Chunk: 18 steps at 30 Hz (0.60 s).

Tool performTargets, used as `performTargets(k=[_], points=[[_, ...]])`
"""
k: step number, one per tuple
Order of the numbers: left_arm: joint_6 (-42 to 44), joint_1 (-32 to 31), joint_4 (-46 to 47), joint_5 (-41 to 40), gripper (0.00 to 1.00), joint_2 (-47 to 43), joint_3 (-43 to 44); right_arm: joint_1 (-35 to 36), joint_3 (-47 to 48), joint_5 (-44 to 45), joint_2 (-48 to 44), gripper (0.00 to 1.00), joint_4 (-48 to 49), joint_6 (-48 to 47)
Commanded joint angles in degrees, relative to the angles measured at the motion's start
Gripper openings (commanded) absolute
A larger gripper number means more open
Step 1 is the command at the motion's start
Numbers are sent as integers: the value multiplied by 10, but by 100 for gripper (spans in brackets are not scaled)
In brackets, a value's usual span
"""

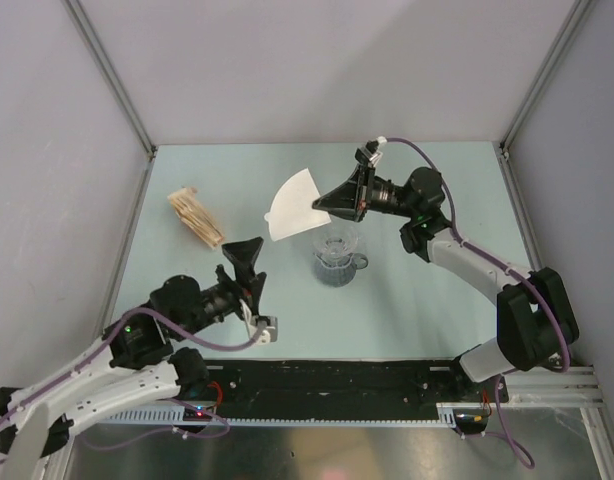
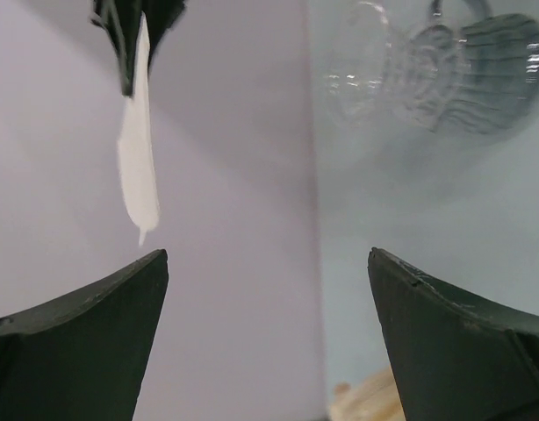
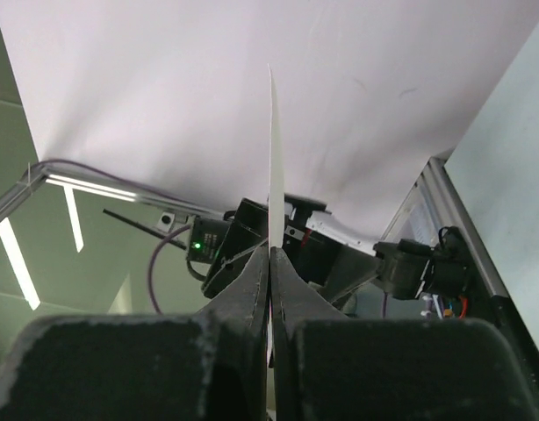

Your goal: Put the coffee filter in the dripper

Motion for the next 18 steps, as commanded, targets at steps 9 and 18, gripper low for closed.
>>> performTargets(k=[9,18], points=[[215,-116,369,-195,100,6,-122,34,-7,-14,14,0,47,18],[203,-118,373,-201,89,15,-109,52,-12,-52,6,0,26,-10]])
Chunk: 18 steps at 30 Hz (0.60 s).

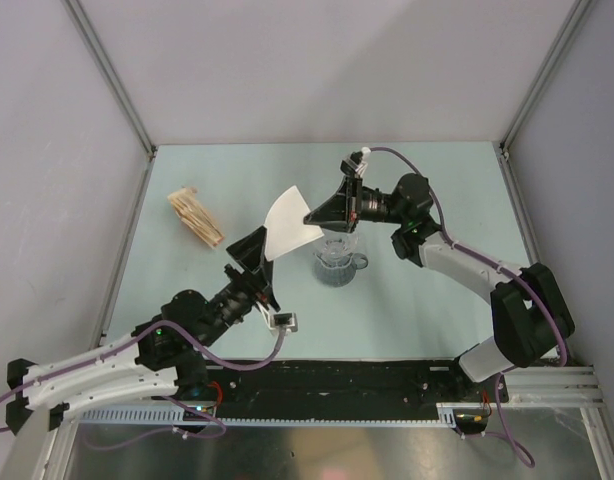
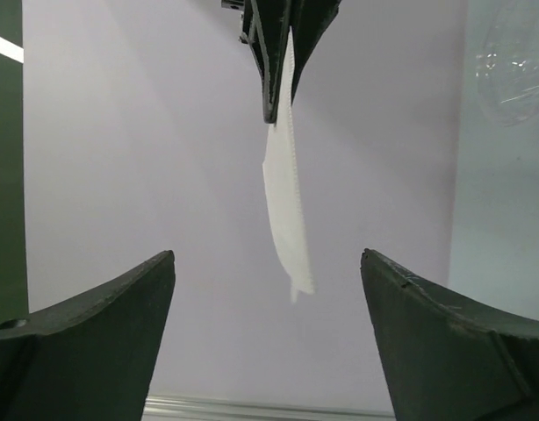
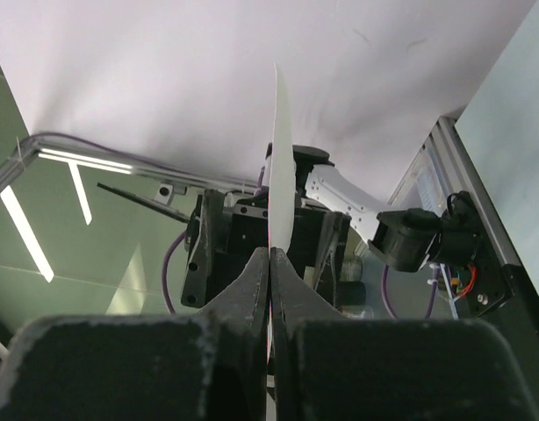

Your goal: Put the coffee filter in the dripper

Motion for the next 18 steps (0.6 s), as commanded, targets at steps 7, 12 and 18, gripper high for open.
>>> performTargets(k=[7,12,18], points=[[-29,-4,-44,62,46,-21,45,21,0,-54,-12,0,-17,-41],[-64,-4,-105,89,4,-22,62,14,3,-61,-18,2,-34,-61],[-242,-1,-176,69,0,9,131,-76,37,-131,-26,72,18,-92]])
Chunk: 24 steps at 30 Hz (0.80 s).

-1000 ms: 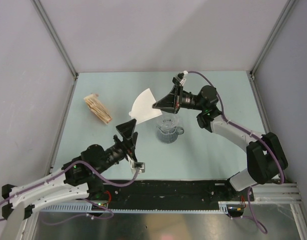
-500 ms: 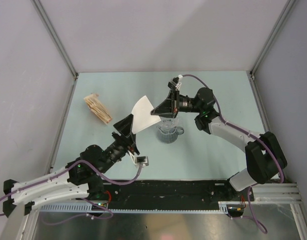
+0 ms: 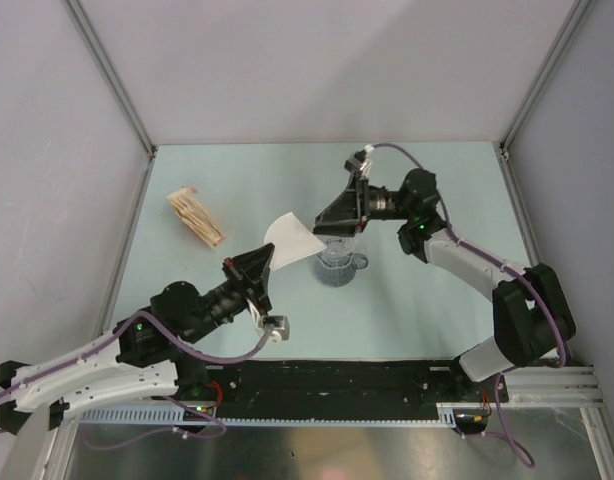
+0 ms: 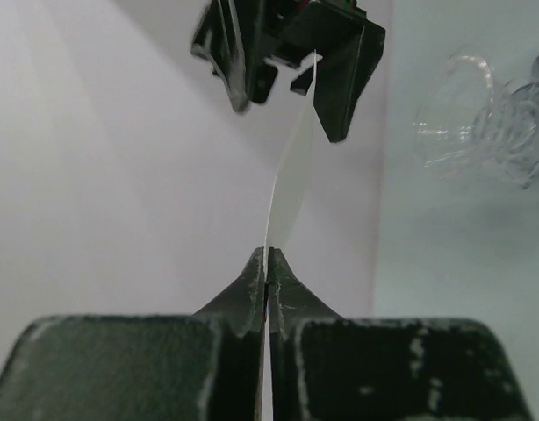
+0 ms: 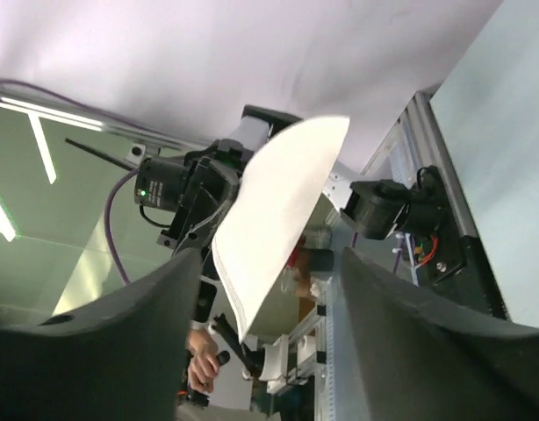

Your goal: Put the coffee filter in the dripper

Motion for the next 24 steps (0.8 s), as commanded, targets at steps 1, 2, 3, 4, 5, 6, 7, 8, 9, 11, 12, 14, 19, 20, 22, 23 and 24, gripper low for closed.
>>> performTargets(k=[1,2,3,4,5,6,7,8,9,11,12,14,19,20,22,23,24], points=[[-171,6,-60,-1,0,13,62,-93,46,-76,-29,80,31,-75],[-202,12,-74,2,0,14,72,-127,60,-97,-35,88,-5,-128],[-242,26,-97,13,0,19,84,-161,71,-116,-40,93,-48,-175],[-274,41,-115,25,0,24,96,-187,90,-129,-49,96,-115,-250],[-322,65,-144,44,0,38,118,-214,108,-140,-56,97,-183,-320],[-378,86,-169,67,0,51,138,-233,135,-144,-65,98,-293,-416],[-418,117,-206,105,0,73,170,-250,161,-136,-71,99,-387,-503],[-462,141,-237,131,0,91,208,-260,198,-126,-79,99,-509,-619],[-494,171,-268,178,0,115,236,-265,227,-102,-83,99,-602,-709],[-565,224,-310,260,0,150,288,-268,284,-58,-93,99,-772,-875],[-595,246,-326,298,0,164,311,-268,303,-42,-98,99,-833,-939],[-639,281,-351,366,0,187,343,-269,317,-24,-121,99,-905,-1026],[-653,327,-408,471,0,213,382,-245,309,0,-210,100,-1012,-1178],[-649,329,-428,500,0,222,396,-233,301,9,-227,99,-1012,-1186],[-649,332,-449,549,0,243,413,-184,284,46,-264,100,-996,-1187],[-652,333,-453,567,0,250,418,-144,276,70,-280,99,-986,-1186],[-652,333,-454,585,0,257,423,-108,270,90,-290,99,-974,-1188]])
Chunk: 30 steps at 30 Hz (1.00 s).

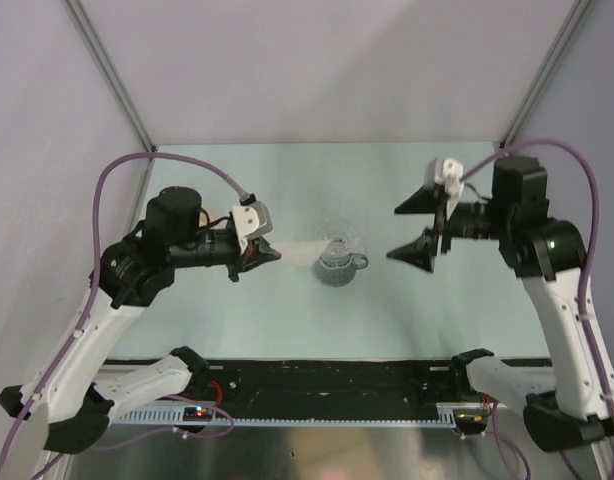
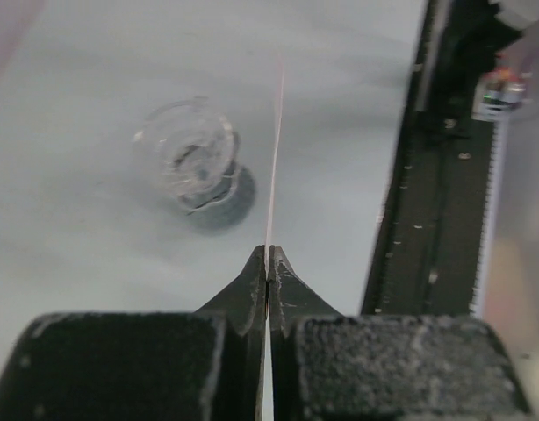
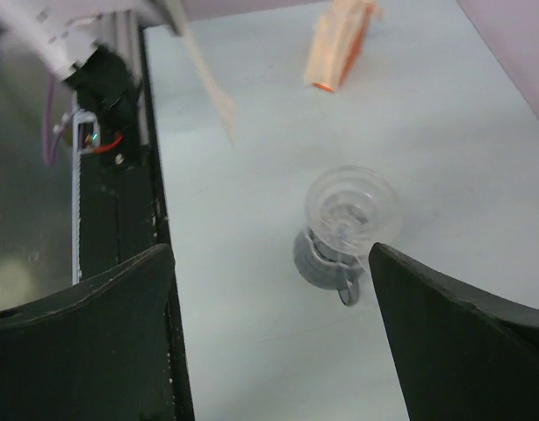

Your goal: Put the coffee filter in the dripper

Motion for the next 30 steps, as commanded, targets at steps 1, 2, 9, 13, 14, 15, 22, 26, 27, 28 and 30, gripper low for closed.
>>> performTargets(k=[1,2,9,13,14,15,22,26,27,28,30], points=[[-30,5,-50,146,0,26,40,139,-24,98,-56,99,-19,-88],[-25,5,-50,156,0,30,42,185,-27,118,-58,99,-9,-93],[-37,5,-72,168,0,82,99,309,9,159,19,99,22,-91],[-53,1,-79,182,0,105,113,357,63,198,62,96,11,-84],[-50,-5,-80,179,0,104,117,363,81,206,75,95,1,-83],[-47,-10,-80,173,0,104,120,366,101,213,86,94,-6,-70],[-42,-51,-81,148,0,121,147,378,184,224,126,74,-34,2],[-48,-55,-79,142,0,134,175,382,189,209,142,59,-48,21],[-47,-55,-79,143,0,136,178,383,188,202,145,56,-49,24],[-49,-55,-80,144,0,139,180,383,187,196,147,55,-50,29],[-50,-55,-79,146,0,144,180,385,186,183,152,51,-51,37]])
